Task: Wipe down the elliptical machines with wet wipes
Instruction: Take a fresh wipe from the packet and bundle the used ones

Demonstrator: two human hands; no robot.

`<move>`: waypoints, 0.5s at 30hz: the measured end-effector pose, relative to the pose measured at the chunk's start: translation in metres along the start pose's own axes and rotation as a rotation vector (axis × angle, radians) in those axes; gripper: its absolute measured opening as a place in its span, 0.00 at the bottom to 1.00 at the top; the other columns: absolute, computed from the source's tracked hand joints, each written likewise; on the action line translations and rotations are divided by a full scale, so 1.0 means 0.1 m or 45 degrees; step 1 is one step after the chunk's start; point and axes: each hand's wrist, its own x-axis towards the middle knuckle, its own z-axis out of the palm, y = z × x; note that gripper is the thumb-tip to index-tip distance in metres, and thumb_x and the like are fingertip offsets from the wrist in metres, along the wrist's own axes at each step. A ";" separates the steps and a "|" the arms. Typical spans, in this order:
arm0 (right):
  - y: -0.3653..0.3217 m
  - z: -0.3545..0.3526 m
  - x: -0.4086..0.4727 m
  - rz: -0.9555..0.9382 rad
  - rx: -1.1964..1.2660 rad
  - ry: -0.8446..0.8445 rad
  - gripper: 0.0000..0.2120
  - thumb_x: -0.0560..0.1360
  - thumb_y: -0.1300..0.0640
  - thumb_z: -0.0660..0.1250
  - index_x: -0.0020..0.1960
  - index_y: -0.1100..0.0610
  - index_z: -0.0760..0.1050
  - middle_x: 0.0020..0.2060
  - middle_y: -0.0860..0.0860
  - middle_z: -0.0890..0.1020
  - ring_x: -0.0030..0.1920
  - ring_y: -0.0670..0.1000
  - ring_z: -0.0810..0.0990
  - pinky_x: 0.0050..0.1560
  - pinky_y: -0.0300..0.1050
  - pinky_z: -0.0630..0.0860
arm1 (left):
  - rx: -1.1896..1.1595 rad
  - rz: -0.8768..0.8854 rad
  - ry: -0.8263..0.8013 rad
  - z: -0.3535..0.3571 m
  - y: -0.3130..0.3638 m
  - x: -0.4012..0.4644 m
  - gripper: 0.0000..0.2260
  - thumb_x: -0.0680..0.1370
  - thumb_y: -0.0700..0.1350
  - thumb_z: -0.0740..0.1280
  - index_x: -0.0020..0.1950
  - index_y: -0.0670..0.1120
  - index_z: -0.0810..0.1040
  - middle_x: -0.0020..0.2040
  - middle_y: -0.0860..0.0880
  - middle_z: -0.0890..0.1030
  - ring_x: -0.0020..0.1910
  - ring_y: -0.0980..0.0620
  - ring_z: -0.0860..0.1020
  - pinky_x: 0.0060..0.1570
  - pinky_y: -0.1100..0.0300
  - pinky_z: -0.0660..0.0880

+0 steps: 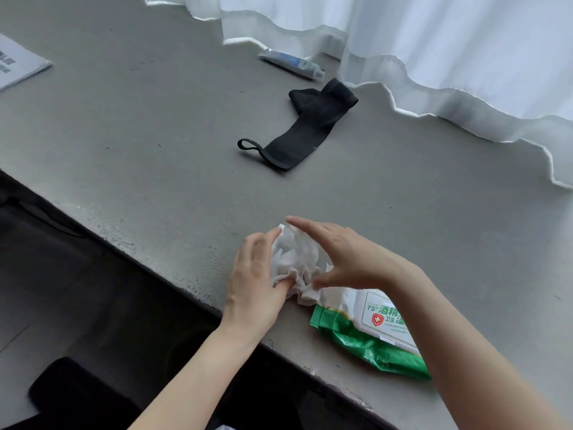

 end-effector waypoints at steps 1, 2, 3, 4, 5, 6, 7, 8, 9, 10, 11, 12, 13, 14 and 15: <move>-0.02 0.01 -0.02 -0.045 0.026 0.057 0.47 0.69 0.60 0.73 0.78 0.43 0.50 0.70 0.47 0.72 0.67 0.50 0.70 0.64 0.43 0.66 | 0.003 -0.002 0.035 0.00 -0.02 0.00 0.36 0.70 0.45 0.78 0.75 0.50 0.66 0.66 0.46 0.69 0.62 0.46 0.72 0.56 0.52 0.73; -0.05 0.03 -0.05 -0.081 0.063 0.101 0.45 0.70 0.61 0.71 0.78 0.43 0.51 0.66 0.47 0.76 0.63 0.49 0.74 0.60 0.42 0.69 | 0.008 -0.031 0.057 -0.01 -0.04 0.02 0.39 0.69 0.45 0.78 0.76 0.50 0.64 0.67 0.46 0.68 0.62 0.46 0.71 0.56 0.51 0.73; -0.07 0.05 -0.08 -0.103 0.093 0.127 0.44 0.71 0.62 0.69 0.78 0.42 0.51 0.62 0.46 0.78 0.59 0.46 0.76 0.57 0.38 0.70 | 0.010 -0.084 0.061 -0.02 -0.07 0.04 0.41 0.68 0.46 0.79 0.77 0.51 0.62 0.67 0.45 0.68 0.63 0.46 0.71 0.56 0.51 0.72; -0.09 0.08 -0.11 -0.122 0.102 0.142 0.42 0.71 0.62 0.68 0.78 0.42 0.51 0.60 0.46 0.79 0.55 0.41 0.76 0.55 0.32 0.69 | 0.016 -0.136 0.039 -0.04 -0.08 0.06 0.43 0.67 0.46 0.79 0.78 0.52 0.61 0.67 0.46 0.68 0.63 0.46 0.70 0.57 0.52 0.71; -0.11 0.11 -0.14 -0.147 0.090 0.156 0.40 0.72 0.62 0.67 0.78 0.43 0.53 0.59 0.45 0.80 0.52 0.35 0.74 0.54 0.27 0.66 | 0.029 -0.166 0.005 -0.06 -0.08 0.07 0.44 0.68 0.46 0.79 0.78 0.53 0.59 0.66 0.46 0.70 0.63 0.46 0.70 0.57 0.52 0.69; -0.12 0.13 -0.16 -0.175 0.076 0.171 0.38 0.72 0.62 0.66 0.77 0.44 0.55 0.58 0.44 0.81 0.48 0.31 0.72 0.54 0.25 0.63 | 0.050 -0.169 -0.030 -0.06 -0.08 0.08 0.44 0.68 0.46 0.79 0.78 0.54 0.59 0.64 0.47 0.72 0.63 0.46 0.71 0.57 0.53 0.69; -0.11 0.14 -0.18 -0.193 0.080 0.188 0.35 0.73 0.61 0.65 0.77 0.46 0.58 0.56 0.42 0.82 0.44 0.30 0.71 0.53 0.25 0.62 | 0.074 -0.158 -0.066 -0.07 -0.06 0.08 0.43 0.69 0.47 0.78 0.78 0.54 0.59 0.63 0.48 0.73 0.62 0.46 0.72 0.56 0.54 0.69; -0.11 0.14 -0.20 -0.206 0.105 0.212 0.32 0.74 0.60 0.64 0.76 0.47 0.60 0.54 0.41 0.82 0.40 0.31 0.72 0.52 0.26 0.62 | 0.097 -0.146 -0.100 -0.08 -0.05 0.07 0.43 0.69 0.47 0.78 0.78 0.55 0.58 0.62 0.49 0.73 0.60 0.46 0.73 0.55 0.54 0.69; -0.11 0.14 -0.22 -0.213 0.135 0.237 0.30 0.74 0.59 0.64 0.74 0.47 0.63 0.52 0.40 0.83 0.35 0.36 0.72 0.49 0.27 0.64 | 0.117 -0.140 -0.126 -0.08 -0.03 0.07 0.42 0.70 0.48 0.77 0.78 0.56 0.58 0.61 0.51 0.73 0.59 0.47 0.74 0.52 0.54 0.69; -0.11 0.13 -0.22 -0.211 0.157 0.252 0.27 0.76 0.58 0.64 0.74 0.47 0.64 0.51 0.40 0.84 0.32 0.40 0.72 0.46 0.28 0.64 | 0.133 -0.140 -0.138 -0.09 -0.01 0.06 0.41 0.70 0.48 0.76 0.78 0.57 0.58 0.59 0.52 0.72 0.57 0.47 0.74 0.50 0.54 0.69; -0.12 0.12 -0.23 -0.195 0.165 0.253 0.26 0.77 0.57 0.64 0.73 0.47 0.65 0.50 0.40 0.84 0.31 0.42 0.72 0.43 0.28 0.64 | 0.140 -0.143 -0.135 -0.08 0.00 0.06 0.40 0.71 0.47 0.76 0.77 0.57 0.59 0.56 0.54 0.71 0.55 0.49 0.74 0.48 0.55 0.68; -0.12 0.12 -0.22 -0.167 0.156 0.240 0.24 0.79 0.57 0.64 0.74 0.47 0.65 0.50 0.41 0.85 0.31 0.42 0.72 0.41 0.29 0.64 | 0.143 -0.143 -0.117 -0.08 0.01 0.06 0.38 0.71 0.47 0.75 0.77 0.57 0.60 0.53 0.55 0.70 0.53 0.50 0.73 0.47 0.56 0.67; -0.12 0.14 -0.22 -0.140 0.122 0.222 0.24 0.80 0.56 0.63 0.74 0.47 0.64 0.50 0.43 0.85 0.32 0.42 0.72 0.40 0.32 0.64 | 0.146 -0.139 -0.091 -0.07 0.00 0.05 0.36 0.71 0.47 0.75 0.76 0.56 0.63 0.51 0.55 0.69 0.51 0.52 0.70 0.46 0.57 0.66; -0.12 0.16 -0.21 -0.117 0.079 0.210 0.24 0.80 0.56 0.63 0.75 0.47 0.63 0.50 0.43 0.85 0.34 0.44 0.73 0.40 0.34 0.63 | 0.157 -0.129 -0.066 -0.06 0.01 0.04 0.33 0.72 0.46 0.75 0.74 0.54 0.65 0.50 0.56 0.68 0.50 0.53 0.69 0.45 0.57 0.65; -0.12 0.20 -0.19 -0.083 0.047 0.210 0.25 0.79 0.57 0.64 0.75 0.47 0.63 0.50 0.44 0.85 0.39 0.47 0.76 0.42 0.39 0.65 | 0.176 -0.112 -0.050 -0.05 0.01 0.04 0.30 0.72 0.45 0.74 0.72 0.53 0.68 0.49 0.55 0.68 0.49 0.53 0.68 0.44 0.57 0.64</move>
